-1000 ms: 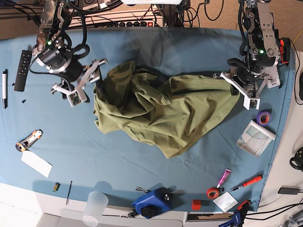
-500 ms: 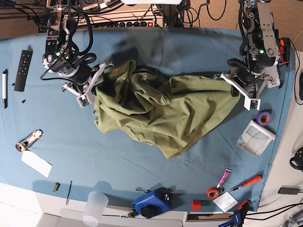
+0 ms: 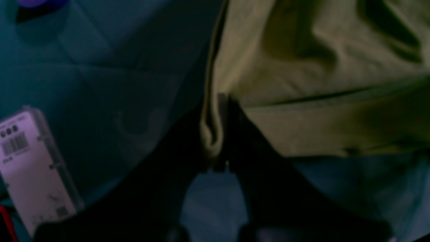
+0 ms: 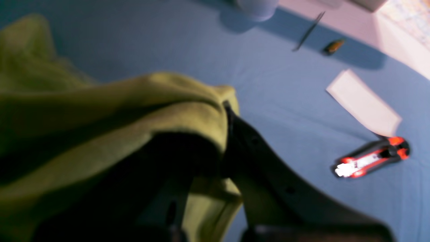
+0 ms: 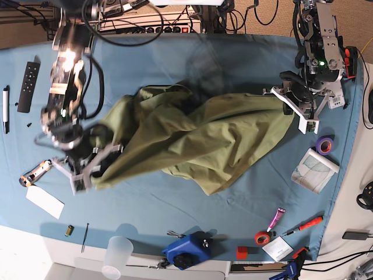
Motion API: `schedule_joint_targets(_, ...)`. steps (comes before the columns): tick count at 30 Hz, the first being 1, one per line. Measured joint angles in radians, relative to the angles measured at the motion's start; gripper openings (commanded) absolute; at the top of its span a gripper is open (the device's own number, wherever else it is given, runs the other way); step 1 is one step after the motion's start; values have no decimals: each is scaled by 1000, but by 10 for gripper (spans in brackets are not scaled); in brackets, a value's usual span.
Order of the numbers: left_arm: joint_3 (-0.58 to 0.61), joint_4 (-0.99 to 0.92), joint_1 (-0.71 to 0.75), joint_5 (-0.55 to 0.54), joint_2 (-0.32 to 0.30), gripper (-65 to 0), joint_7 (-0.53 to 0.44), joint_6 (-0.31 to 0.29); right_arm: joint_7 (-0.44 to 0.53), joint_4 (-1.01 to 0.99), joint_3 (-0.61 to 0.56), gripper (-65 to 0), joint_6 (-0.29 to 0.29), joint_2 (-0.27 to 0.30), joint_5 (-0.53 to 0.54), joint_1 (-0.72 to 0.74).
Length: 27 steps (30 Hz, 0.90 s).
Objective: Layout the t-shirt on the table in an organized manner, then fold the t-shirt properly
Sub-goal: 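Grasp the shirt's other end with the right gripper and pull it outward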
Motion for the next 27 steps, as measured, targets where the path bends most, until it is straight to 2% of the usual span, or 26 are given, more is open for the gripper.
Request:
schedule_joint_targets(5,0,0,26,7,0,-650,-2,-1,36,-335,-1,-650,2,1,-5,192)
schedule_joint_targets(9,1,0,35,6,3,-650,-6,-1,48,-519,-1,-650,43,3,-3,337)
schedule_joint_targets(14,1,0,36,3,3,-650,-10,-1,137,-566,-2,-650,42,2,-54,440)
schedule_joint_targets(17,1,0,35,2,3,-650,-14,-1,103,-566,-2,-650,43,2,-57,475)
schedule_joint_targets(19,1,0,34,3,3,-650,-14,0,75,-566,-2,-650,100,3,-59,476)
schedule_joint_targets(20,1,0,34,3,3,-650,-14,0,59,-566,-1,-617,127,2,-60,473)
schedule_joint_targets(21,1,0,34,3,3,-650,-14,0,48,-566,-2,-550,165,2,-68,467)
schedule_joint_targets(23,1,0,34,6,3,-650,-13,0,41,-566,-2,-424,178,2,-64,459)
schedule_joint_targets(24,0,0,34,7,3,-650,-13,0,41,-566,-2,-392,177,2,-69,459)
schedule_joint_targets(27,0,0,34,7,3,-650,-13,0,64,-566,-2,-387,154,14,-79,467)
